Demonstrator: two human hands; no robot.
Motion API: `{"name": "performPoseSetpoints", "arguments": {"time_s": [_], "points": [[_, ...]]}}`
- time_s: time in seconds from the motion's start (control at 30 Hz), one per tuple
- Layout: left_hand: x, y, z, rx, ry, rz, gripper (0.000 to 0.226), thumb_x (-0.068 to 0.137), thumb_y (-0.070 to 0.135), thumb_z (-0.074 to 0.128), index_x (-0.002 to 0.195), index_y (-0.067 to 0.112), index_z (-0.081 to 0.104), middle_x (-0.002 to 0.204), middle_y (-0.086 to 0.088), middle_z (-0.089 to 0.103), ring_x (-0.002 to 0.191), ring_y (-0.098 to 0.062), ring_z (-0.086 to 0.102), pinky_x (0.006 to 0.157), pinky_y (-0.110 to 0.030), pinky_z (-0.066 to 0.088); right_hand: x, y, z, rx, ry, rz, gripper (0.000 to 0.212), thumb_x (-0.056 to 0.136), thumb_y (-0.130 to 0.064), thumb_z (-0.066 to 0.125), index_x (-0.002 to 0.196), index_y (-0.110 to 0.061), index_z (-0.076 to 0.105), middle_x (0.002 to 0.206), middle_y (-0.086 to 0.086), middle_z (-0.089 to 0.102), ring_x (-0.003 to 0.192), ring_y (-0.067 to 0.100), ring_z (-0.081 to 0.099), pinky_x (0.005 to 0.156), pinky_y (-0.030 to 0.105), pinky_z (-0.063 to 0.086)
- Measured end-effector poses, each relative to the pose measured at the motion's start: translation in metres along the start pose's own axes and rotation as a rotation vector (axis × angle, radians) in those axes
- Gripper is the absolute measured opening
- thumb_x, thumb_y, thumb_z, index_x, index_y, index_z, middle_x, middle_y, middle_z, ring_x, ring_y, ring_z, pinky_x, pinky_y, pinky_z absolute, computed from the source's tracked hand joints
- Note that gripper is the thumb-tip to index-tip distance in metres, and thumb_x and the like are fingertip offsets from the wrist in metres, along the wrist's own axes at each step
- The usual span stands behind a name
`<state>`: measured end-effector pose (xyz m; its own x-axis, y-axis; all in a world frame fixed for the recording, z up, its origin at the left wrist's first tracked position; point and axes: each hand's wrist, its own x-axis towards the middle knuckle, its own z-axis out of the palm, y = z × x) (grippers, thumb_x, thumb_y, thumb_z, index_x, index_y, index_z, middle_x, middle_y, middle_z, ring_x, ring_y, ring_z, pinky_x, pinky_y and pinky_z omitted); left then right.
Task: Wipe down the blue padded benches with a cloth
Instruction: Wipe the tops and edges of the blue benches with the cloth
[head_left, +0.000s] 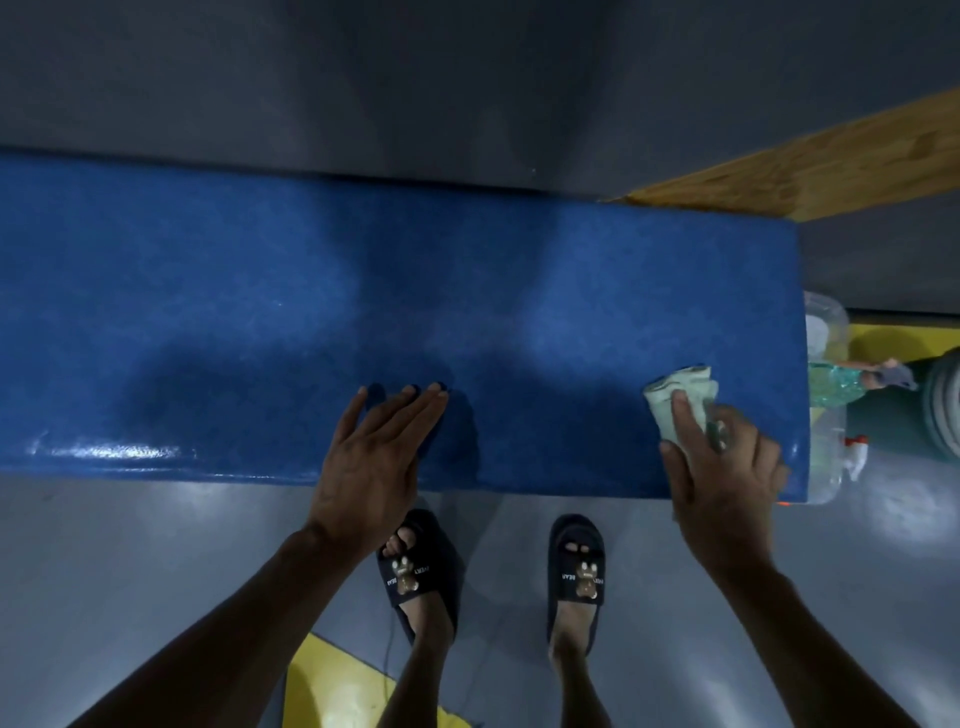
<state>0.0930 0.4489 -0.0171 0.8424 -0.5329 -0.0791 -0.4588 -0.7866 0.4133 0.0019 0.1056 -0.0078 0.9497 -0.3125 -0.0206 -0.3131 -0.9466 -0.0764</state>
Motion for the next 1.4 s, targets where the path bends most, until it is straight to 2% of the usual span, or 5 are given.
{"name": "performPoseSetpoints", "arguments": {"time_s": [0.3,0.63,0.9,1.17,1.4], "points": [[0.001,-0.003,0.001,-0.015,0.011,0.005,0.053,0.095,0.014,0.049,0.148,0.018,0.044,0.15,0.002,0.047,0.138,-0.021,0.045,0.116,-0.057,0.028,-0.008,-0.079,0.026,0.338,0.187,0.305,0.048,0.095,-0.011,0.049,0.142,-0.003,0.044,0.118,0.023,0.044,0.1,0.034,0.047,0.08,0.04,0.044],[-0.002,-0.002,0.001,0.002,0.008,0.007,0.054,0.094,0.015,0.041,0.148,0.016,0.044,0.151,0.001,0.046,0.138,-0.023,0.046,0.115,-0.057,0.028,-0.003,-0.041,0.0,0.109,-0.051,-0.326,0.046,0.095,-0.037,0.053,0.141,-0.03,0.05,0.123,0.01,0.053,0.096,0.031,0.051,0.077,0.044,0.045],[-0.002,0.001,0.0,-0.024,0.032,-0.007,0.056,0.095,0.009,0.049,0.149,0.017,0.041,0.151,0.001,0.046,0.138,-0.023,0.045,0.115,-0.058,0.029,-0.025,-0.096,0.024,0.391,0.061,0.102,0.048,0.095,-0.023,0.055,0.141,-0.01,0.048,0.132,0.019,0.041,0.117,0.035,0.049,0.098,0.041,0.046],[0.008,-0.011,-0.007,-0.052,-0.011,-0.009,0.05,0.095,0.014,0.047,0.144,0.021,0.05,0.139,0.003,0.059,0.131,-0.02,0.051,0.117,-0.055,0.026,-0.028,-0.154,0.021,0.204,-0.069,-0.518,0.042,0.09,-0.026,0.054,0.132,-0.024,0.054,0.111,0.007,0.058,0.087,0.023,0.058,0.071,0.036,0.048],[0.011,-0.016,-0.008,-0.097,0.027,0.018,0.063,0.083,-0.004,0.065,0.141,0.019,0.054,0.136,0.002,0.062,0.126,-0.021,0.055,0.114,-0.055,0.03,-0.009,-0.036,0.018,0.107,0.045,0.227,0.045,0.092,-0.031,0.044,0.132,-0.013,0.051,0.11,0.023,0.05,0.091,0.038,0.046,0.078,0.045,0.037]]}}
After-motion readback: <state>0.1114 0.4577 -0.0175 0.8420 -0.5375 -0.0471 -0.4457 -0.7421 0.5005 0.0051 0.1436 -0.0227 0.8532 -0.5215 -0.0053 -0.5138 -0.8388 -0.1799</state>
